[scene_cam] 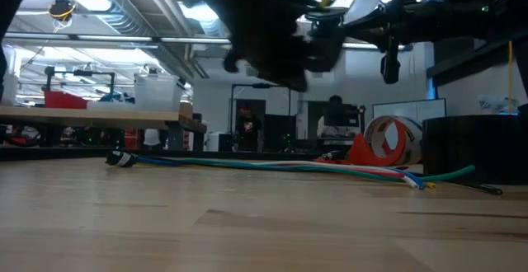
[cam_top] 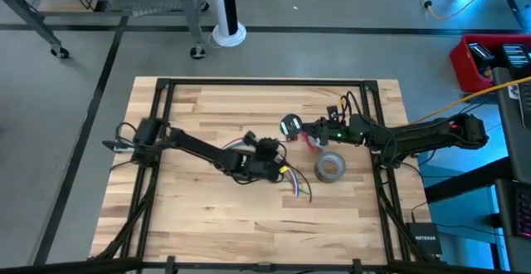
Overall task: Coil cords
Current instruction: Coil green wire onto the spool
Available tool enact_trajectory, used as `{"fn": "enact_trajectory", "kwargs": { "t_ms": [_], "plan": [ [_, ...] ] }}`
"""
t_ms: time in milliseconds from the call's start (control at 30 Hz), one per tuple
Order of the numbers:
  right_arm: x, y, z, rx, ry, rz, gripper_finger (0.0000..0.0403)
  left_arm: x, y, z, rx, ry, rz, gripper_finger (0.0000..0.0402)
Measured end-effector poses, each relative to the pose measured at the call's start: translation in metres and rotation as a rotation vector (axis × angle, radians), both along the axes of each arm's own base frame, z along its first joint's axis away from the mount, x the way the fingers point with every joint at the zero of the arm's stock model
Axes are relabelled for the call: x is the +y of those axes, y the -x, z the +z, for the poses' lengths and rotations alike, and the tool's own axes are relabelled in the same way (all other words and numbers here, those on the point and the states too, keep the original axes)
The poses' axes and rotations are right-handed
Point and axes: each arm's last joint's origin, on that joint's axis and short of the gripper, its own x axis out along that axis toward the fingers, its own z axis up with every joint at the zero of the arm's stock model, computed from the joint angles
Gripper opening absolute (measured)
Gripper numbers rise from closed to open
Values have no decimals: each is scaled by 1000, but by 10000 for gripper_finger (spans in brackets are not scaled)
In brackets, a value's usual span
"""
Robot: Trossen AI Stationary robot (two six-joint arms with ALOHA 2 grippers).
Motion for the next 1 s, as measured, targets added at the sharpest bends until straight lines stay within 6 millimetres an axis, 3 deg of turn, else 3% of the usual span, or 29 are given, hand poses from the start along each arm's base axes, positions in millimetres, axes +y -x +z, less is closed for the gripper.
{"fn": "enact_trajectory", "kwargs": {
  "t_ms": [233,467,633,800,1000],
  "plan": [
    [0,0,-6,64,15,11,5,8,31,1,153,89,95,1],
    [0,1,-16,165,1,15,5,13,41,-1,249,101,125,0],
    [1,2,-23,244,-10,24,5,23,53,15,283,127,145,0],
    [1,4,-30,320,-21,26,5,45,55,27,324,298,93,0],
    [2,6,-37,388,-29,45,5,84,40,27,266,532,-50,0]
  ]
}}
